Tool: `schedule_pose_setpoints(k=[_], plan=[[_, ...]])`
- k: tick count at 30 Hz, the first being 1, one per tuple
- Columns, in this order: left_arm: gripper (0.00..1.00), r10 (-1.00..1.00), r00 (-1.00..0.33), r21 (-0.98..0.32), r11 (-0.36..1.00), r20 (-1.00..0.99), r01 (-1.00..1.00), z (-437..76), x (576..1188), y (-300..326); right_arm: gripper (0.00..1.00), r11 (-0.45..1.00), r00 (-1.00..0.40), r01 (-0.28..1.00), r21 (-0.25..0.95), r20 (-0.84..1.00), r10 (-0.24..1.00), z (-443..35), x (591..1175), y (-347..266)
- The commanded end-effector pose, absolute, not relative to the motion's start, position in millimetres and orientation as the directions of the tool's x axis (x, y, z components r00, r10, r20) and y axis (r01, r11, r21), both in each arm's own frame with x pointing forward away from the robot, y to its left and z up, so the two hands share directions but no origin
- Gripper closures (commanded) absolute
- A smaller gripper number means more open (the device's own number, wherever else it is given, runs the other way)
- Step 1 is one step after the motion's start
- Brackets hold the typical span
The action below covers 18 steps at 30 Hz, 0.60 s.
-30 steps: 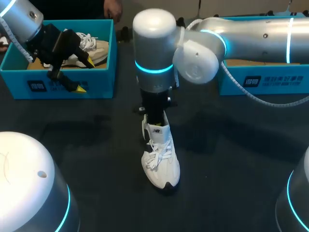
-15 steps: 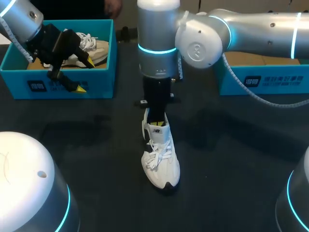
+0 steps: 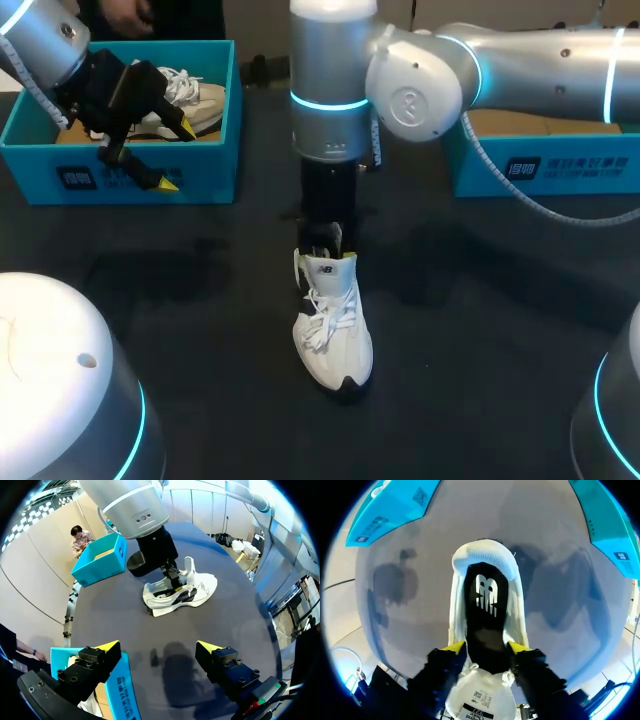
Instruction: Take the shoe out of the shoebox, open the shoe tongue, remove and reinsert the insole, then place the shoe into the shoebox
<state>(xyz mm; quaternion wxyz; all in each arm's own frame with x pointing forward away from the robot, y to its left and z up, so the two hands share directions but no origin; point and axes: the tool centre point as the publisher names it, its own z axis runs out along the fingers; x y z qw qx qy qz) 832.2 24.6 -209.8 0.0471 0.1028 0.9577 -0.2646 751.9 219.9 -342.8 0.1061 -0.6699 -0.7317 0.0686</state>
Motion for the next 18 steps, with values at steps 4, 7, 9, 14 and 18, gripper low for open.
schedule_pose_setpoints(k=[4, 7, 9, 14, 18], plan=[[0.0, 0.174, -0.974, -0.496, 0.839, -0.142, 0.222, -209.9, 833.4, 24.7, 0.0, 0.098, -0.079, 0.955, -0.281, 0.077, 0.994, -347.1, 748.8, 219.9], [0.0, 0.174, -0.974, -0.496, 0.839, -0.142, 0.222, -209.9, 833.4, 24.7, 0.0, 0.099, -0.081, 0.943, -0.318, 0.071, 0.994, -347.0, 746.6, 219.9], [0.0, 0.174, -0.974, -0.496, 0.839, -0.142, 0.222, -209.9, 833.4, 24.7, 0.0, 0.091, -0.076, 0.944, -0.316, 0.061, 0.995, -345.7, 744.6, 219.2], [0.0, 0.174, -0.974, -0.496, 0.839, -0.142, 0.222, -209.9, 833.4, 24.7, 0.0, 0.082, -0.069, 0.947, -0.311, 0.052, 0.996, -338.5, 742.9, 218.3], [0.0, 0.174, -0.974, -0.496, 0.839, -0.142, 0.222, -209.9, 833.4, 24.7, 0.0, 0.07, -0.061, 0.948, -0.309, 0.039, 0.997, -331.7, 741.5, 219.0]])
